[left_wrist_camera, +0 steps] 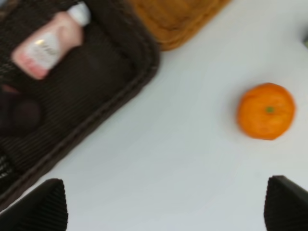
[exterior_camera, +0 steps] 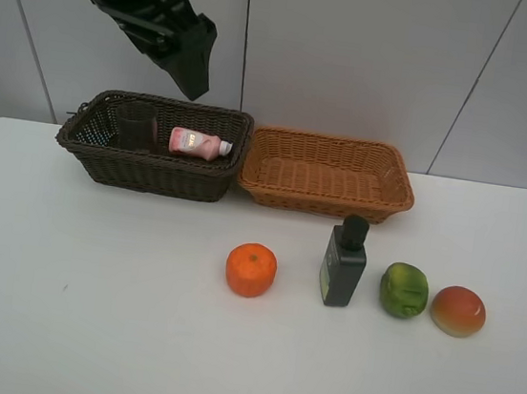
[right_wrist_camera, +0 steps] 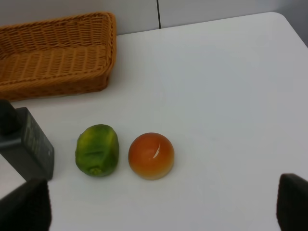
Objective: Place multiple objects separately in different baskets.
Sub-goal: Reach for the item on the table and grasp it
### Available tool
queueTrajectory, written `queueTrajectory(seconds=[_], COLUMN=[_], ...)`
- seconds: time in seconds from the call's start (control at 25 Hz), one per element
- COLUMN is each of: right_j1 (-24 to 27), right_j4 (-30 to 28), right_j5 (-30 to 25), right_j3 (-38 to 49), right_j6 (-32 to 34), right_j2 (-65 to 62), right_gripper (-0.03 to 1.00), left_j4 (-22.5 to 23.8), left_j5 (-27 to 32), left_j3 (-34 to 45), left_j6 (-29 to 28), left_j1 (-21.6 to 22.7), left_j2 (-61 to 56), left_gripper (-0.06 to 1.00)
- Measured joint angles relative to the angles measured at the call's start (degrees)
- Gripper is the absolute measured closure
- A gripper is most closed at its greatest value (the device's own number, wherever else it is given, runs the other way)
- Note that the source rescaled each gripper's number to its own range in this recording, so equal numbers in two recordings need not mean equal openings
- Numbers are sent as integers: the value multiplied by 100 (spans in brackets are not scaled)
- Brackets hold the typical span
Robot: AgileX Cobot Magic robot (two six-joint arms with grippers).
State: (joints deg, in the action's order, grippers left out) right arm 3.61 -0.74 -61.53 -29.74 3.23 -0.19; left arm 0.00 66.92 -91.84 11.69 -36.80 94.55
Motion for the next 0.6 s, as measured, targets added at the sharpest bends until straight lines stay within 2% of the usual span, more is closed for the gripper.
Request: queueTrajectory(seconds=[0.28, 0.6], right_j1=[0, 0], right_j4=[0, 0], right_j5=[0, 0], right_j3=[0, 0], right_j6=[0, 0], right_j2=[0, 0], right_gripper=[-3, -3], left_j4=[-76, -322], left_j5=[-572, -1111], left_j3=[546, 586], left_j6=[337, 998], left_j1=[-561, -798], left_j2=[261, 1326], left_gripper=[-5, -5])
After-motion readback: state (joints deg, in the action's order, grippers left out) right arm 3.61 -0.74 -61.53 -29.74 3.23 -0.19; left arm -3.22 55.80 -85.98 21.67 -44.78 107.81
